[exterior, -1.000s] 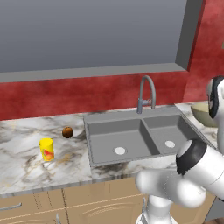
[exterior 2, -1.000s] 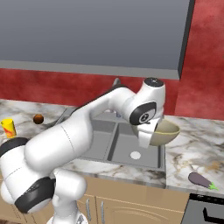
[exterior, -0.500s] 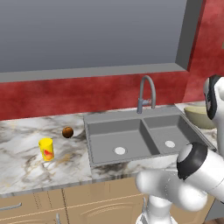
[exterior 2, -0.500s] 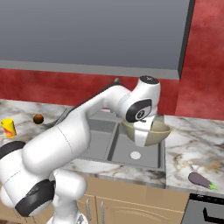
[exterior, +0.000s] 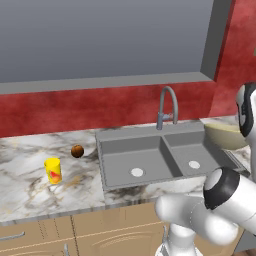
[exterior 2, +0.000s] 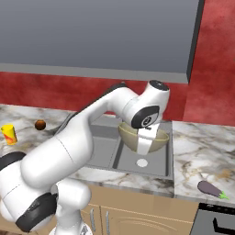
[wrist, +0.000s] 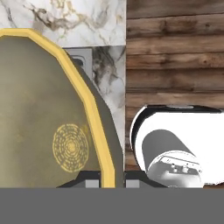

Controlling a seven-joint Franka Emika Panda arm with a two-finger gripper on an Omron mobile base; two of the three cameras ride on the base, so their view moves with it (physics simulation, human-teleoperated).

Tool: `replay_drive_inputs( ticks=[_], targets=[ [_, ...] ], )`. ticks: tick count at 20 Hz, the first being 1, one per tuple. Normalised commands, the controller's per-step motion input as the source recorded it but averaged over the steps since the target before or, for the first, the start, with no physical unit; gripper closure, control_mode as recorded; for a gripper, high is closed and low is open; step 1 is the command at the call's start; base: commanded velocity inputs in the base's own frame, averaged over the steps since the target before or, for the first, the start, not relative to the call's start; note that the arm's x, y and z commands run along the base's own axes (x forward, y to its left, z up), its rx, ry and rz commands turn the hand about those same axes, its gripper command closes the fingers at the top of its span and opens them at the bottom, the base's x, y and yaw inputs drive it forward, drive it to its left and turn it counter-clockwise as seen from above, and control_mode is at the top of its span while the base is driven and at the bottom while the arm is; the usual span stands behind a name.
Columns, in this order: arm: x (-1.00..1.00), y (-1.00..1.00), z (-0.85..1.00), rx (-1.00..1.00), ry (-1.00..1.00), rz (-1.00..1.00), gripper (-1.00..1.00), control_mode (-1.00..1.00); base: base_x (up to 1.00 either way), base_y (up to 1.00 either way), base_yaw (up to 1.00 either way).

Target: Remove the eggplant and orange from the sink. Then move the bowl and cup from the counter to the sink for washing.

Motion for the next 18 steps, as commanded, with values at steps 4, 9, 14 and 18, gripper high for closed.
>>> replay_drive_inputs(
  ticks=[4,9,14,18],
  targets=[
    [-0.14,0.24,0.06,0.05,0.0,0.1,1.0,-1.0,0.0,0.0,0.0],
    [-0.13,0.21,0.07,0.02,0.02,0.09,1.0,-1.0,0.0,0.0,0.0],
    [-0.14,0.12,0.06,0.0,0.05,0.07,1.0,-1.0,0.0,0.0,0.0],
    [-0.19,0.14,0.09,0.0,0.05,0.07,1.0,-1.0,0.0,0.0,0.0]
  ],
)
